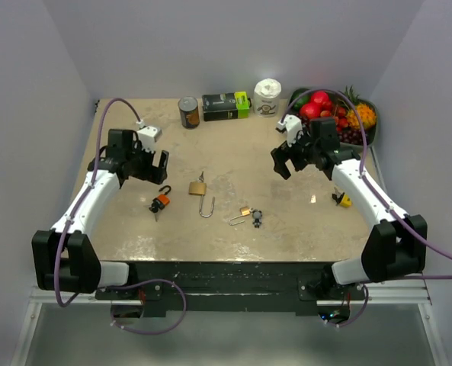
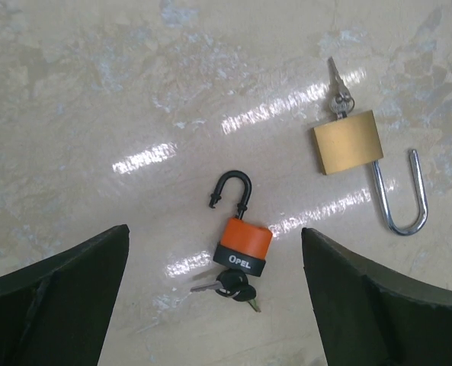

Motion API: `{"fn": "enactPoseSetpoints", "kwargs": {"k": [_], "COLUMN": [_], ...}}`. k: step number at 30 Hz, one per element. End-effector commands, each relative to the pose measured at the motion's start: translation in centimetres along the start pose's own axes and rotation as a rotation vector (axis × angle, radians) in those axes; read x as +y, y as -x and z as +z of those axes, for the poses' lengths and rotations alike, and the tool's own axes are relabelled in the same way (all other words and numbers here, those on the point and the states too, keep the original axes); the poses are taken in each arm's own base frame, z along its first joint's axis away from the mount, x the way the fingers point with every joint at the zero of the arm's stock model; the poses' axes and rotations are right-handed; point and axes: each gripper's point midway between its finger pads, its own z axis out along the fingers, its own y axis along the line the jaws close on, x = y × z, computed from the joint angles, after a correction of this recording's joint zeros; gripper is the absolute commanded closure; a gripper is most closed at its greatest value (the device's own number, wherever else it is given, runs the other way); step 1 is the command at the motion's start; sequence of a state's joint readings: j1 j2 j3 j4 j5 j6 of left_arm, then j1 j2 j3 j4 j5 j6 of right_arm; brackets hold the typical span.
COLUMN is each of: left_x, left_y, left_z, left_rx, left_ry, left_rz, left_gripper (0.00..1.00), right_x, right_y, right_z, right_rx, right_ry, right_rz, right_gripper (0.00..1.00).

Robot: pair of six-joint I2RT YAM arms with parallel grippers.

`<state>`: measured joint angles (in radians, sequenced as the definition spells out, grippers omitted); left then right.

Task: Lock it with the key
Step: Pick up the lock from the center of the board.

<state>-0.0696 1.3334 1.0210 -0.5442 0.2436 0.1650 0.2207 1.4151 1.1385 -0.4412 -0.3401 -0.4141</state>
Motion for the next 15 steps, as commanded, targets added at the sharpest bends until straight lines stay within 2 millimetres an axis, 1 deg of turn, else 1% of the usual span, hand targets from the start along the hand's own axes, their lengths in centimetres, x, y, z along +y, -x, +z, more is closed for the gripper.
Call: {"fn": "enactPoseSetpoints", "kwargs": {"k": [1, 2, 3, 4, 5, 7, 8, 10, 11, 12, 13, 14, 15], "left_x": [1.8, 1.8, 1.9, 1.9, 1.8, 1.4, 1.3, 0.6, 0.3, 0.0, -0.9, -1.3, -1.7], "left_y": [6.4, 6.9, 7.7, 8.5, 8.9, 10.0, 10.3, 11.1, 11.2, 11.3, 11.5, 11.4, 11.1], "left_z": [-2.8, -3.1, -3.3, -3.7, -3.9, -4.4, -4.5, -4.9, -4.9, -4.9, -5.0, -4.9, -4.8], "left_rx": [-0.23, -0.246, -0.271, -0.297, -0.311, -0.346, -0.356, -0.383, -0.388, -0.391, -0.401, -0.401, -0.392], "left_ry": [0.116, 0.116, 0.118, 0.117, 0.114, 0.092, 0.083, 0.045, 0.027, 0.008, -0.039, -0.062, -0.087], "left_rz": [-0.009, 0.007, 0.027, 0.037, 0.044, 0.073, 0.087, 0.13, 0.146, 0.179, 0.203, 0.221, 0.249], "left_gripper": [0.01, 0.01, 0.01, 0.01, 0.01, 0.01, 0.01, 0.01, 0.01, 0.01, 0.01, 0.01, 0.01], "right_x": [-0.4, -0.7, -1.2, -1.4, -1.4, -2.4, -3.1, -4.4, -5.3, -6.0, -6.6, -7.7, -8.5], "right_y": [3.0, 2.5, 2.8, 2.6, 2.0, 1.8, 0.8, 0.2, -0.9, -1.0, -1.5, -2.8, -2.8], "right_z": [-1.3, -1.6, -1.4, -1.6, -1.9, -2.1, -2.5, -2.8, -3.4, -3.8, -3.9, -4.8, -5.3], "right_rx": [-0.032, -0.002, 0.007, 0.02, 0.041, 0.053, 0.084, 0.106, 0.134, 0.138, 0.151, 0.18, 0.18], "right_ry": [0.056, 0.058, 0.061, 0.074, 0.096, 0.086, 0.079, 0.071, 0.064, 0.063, 0.064, 0.056, 0.055], "right_rz": [-0.026, -0.008, -0.024, -0.036, -0.029, -0.052, -0.045, -0.076, -0.057, -0.093, -0.099, -0.071, -0.108], "right_gripper": [0.01, 0.01, 0.01, 0.01, 0.01, 0.01, 0.01, 0.01, 0.01, 0.01, 0.01, 0.01, 0.01]}}
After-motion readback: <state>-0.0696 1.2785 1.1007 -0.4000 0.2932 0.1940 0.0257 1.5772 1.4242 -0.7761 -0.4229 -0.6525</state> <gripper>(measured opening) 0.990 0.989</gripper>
